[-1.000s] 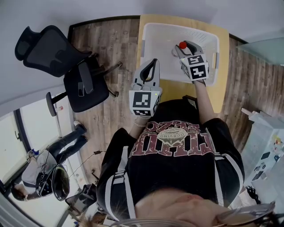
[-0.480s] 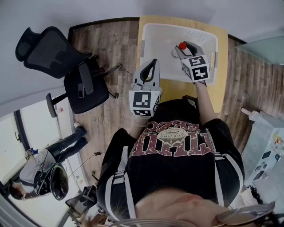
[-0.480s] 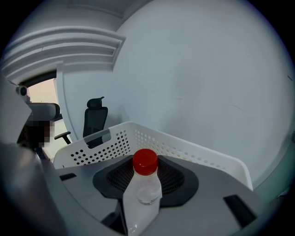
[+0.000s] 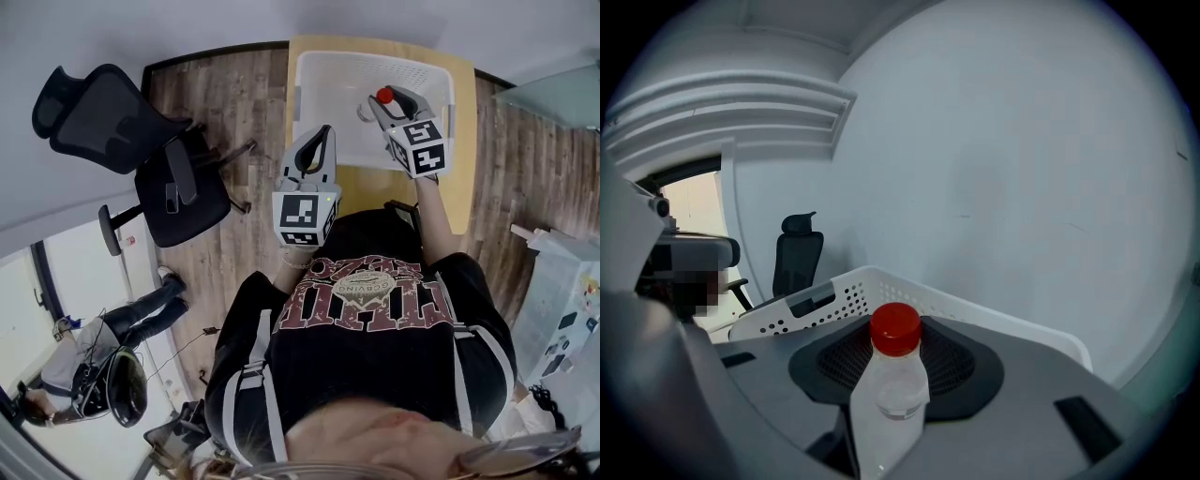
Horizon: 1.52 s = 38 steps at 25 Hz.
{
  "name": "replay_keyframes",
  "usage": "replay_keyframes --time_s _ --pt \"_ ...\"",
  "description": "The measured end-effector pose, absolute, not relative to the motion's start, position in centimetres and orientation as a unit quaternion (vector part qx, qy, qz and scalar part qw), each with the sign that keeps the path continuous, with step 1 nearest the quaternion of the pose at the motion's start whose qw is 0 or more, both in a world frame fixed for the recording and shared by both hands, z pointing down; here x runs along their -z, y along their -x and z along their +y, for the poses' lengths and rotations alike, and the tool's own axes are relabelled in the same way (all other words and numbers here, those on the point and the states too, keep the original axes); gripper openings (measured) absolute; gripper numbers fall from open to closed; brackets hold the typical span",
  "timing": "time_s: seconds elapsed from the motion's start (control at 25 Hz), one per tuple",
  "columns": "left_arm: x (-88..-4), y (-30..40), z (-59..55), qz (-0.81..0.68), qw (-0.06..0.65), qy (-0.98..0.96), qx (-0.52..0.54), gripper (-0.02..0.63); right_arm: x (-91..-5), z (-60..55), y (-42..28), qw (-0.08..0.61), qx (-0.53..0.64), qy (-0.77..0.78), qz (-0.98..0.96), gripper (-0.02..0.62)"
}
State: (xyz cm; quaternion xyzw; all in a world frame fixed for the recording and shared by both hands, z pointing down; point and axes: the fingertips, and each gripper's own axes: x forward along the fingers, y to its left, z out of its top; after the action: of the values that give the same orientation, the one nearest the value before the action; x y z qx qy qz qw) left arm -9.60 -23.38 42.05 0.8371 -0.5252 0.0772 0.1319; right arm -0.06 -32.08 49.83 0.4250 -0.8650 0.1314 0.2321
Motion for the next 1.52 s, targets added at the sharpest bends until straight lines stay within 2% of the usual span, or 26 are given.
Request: replay_keyframes --time_s 1.52 --pt "-41.0 5.7 -20.9 -0.46 0.12 -0.877 -0.069 0.046 -39.0 -26.2 -3.5 0.164 -0.07 -0.475 -0.862 0.166"
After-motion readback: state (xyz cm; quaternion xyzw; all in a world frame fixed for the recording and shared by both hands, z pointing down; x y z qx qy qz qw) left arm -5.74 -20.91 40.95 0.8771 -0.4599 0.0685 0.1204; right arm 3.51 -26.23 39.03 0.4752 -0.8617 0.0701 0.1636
